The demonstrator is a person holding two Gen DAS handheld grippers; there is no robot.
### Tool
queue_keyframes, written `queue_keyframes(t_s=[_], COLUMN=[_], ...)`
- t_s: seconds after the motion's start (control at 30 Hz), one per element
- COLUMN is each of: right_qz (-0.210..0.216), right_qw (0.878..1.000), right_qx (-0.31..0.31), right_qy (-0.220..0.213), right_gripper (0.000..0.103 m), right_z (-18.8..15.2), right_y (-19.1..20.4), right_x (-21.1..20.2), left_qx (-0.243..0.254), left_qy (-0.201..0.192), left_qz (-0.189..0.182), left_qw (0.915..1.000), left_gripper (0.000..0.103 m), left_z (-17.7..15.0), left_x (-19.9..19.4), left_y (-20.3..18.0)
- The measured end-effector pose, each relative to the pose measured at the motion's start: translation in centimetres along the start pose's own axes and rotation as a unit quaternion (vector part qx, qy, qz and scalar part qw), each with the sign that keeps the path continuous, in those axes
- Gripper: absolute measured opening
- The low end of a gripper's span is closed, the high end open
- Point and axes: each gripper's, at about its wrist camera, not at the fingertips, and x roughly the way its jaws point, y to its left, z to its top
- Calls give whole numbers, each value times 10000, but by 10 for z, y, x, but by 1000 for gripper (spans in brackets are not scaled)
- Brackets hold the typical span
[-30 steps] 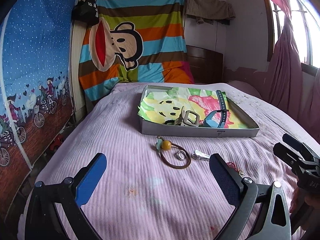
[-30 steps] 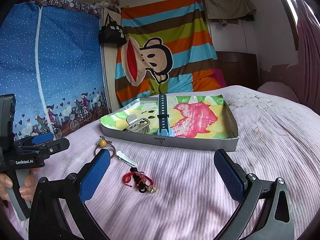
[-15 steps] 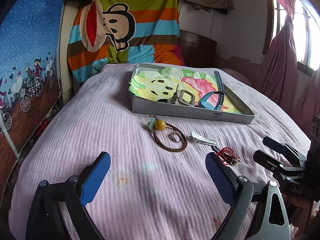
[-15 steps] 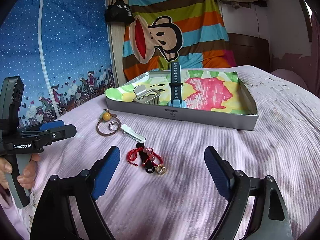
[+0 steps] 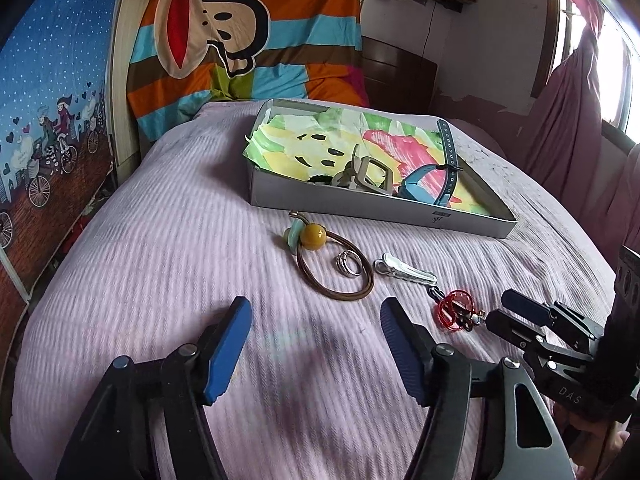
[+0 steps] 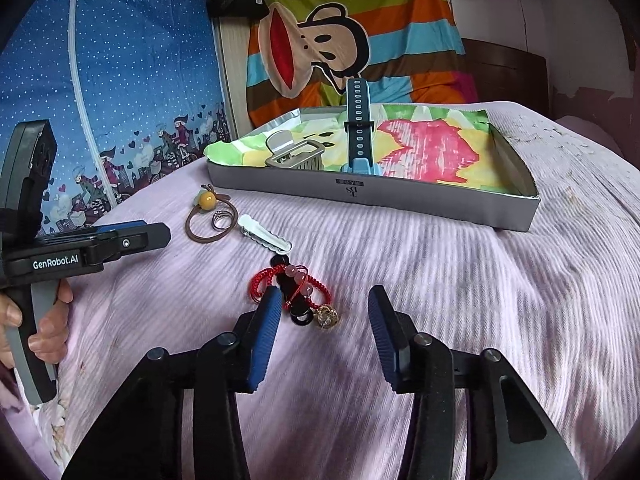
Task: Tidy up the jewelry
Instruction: 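Move both tools back toward the remaining jewelry on the bed, then grasp the brown yellow-bead cord with the left tool while the right tool grasps the red cord charm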
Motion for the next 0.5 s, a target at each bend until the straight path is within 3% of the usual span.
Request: queue_keyframes(t_s=[0.33,0.5], right_qz=[129,192], right_qw=[9994,9989], right_qx=[62,68], right_qy=[318,417], right_gripper=[37,30], right_z=[-2,-3], right_y=[0,0], right_x=[12,18], left_qx=[-266,-236], left_qy=[254,355], left_qz=[214,244], left_qw=[9991,9988], left_gripper=[46,36], left_z=[11,12], left_x=[26,37], left_y=[0,-2])
